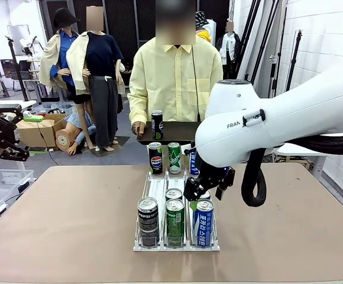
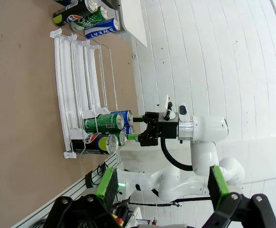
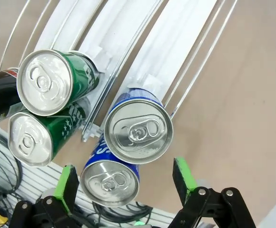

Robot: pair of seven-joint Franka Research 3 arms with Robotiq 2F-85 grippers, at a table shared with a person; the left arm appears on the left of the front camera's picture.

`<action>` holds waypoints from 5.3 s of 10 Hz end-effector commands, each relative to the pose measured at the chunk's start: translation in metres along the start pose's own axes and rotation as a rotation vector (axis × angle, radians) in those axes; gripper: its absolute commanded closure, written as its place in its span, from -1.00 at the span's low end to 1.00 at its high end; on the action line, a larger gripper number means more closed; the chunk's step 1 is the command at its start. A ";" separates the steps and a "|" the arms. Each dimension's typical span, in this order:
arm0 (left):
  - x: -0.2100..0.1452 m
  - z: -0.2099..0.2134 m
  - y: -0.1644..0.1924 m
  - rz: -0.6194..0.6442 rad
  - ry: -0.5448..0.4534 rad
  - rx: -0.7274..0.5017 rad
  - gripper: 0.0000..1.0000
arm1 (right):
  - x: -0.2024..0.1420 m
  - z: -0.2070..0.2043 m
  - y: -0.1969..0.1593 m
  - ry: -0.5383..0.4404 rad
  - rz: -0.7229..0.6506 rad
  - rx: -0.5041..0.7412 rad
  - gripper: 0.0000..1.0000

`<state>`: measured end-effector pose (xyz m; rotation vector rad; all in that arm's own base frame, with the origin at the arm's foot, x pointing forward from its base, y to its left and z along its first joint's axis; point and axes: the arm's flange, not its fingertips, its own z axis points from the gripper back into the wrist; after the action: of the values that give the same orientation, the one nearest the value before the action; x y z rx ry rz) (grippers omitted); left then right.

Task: Retrieve and hand over the desired beverage to the person.
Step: Pick up another can of the same type that the person held from the Automatic Can Dispenser.

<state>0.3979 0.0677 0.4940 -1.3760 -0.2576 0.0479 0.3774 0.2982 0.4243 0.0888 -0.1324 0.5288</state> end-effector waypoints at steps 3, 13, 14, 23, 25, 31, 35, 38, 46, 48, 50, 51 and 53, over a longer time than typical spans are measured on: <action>-0.002 0.001 -0.002 -0.004 -0.007 -0.009 -1.00 | 0.008 -0.009 0.010 -0.007 -0.051 -0.044 -1.00; -0.002 0.001 -0.002 -0.004 -0.007 -0.009 -1.00 | 0.014 -0.020 0.006 0.048 -0.106 -0.037 -1.00; -0.002 0.001 -0.002 -0.004 -0.007 -0.009 -1.00 | 0.014 -0.020 0.006 0.059 -0.113 -0.037 -1.00; -0.002 0.001 -0.002 -0.004 -0.007 -0.009 -1.00 | 0.014 -0.021 0.002 0.098 -0.142 -0.042 0.68; -0.002 0.001 -0.002 -0.004 -0.007 -0.009 -1.00 | 0.014 -0.022 0.002 0.098 -0.152 -0.049 1.00; -0.002 0.001 -0.002 -0.004 -0.007 -0.009 -1.00 | 0.010 -0.019 0.002 0.084 -0.135 -0.011 1.00; -0.002 0.001 -0.002 -0.004 -0.007 -0.009 -1.00 | 0.010 -0.019 0.002 0.084 -0.135 -0.011 1.00; -0.002 0.001 -0.002 -0.004 -0.007 -0.009 -1.00 | 0.010 -0.019 0.002 0.084 -0.135 -0.011 1.00; -0.002 0.001 -0.002 -0.004 -0.007 -0.009 -1.00 | 0.030 0.022 0.020 0.115 -0.140 -0.005 1.00; -0.002 0.001 -0.002 -0.004 -0.007 -0.009 -1.00 | 0.039 0.041 0.033 0.169 -0.130 -0.025 1.00; -0.002 0.001 -0.002 -0.004 -0.007 -0.009 -1.00 | 0.044 0.062 0.046 0.219 -0.111 -0.031 1.00; -0.002 0.001 -0.002 -0.004 -0.007 -0.009 -1.00 | 0.046 0.072 0.051 0.234 -0.102 -0.038 1.00; -0.002 0.001 -0.002 -0.004 -0.007 -0.009 -1.00 | 0.047 0.086 0.059 0.262 -0.103 -0.062 1.00</action>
<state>0.3979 0.0677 0.4939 -1.3759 -0.2575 0.0478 0.3743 0.3542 0.5115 0.0088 0.1084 0.4502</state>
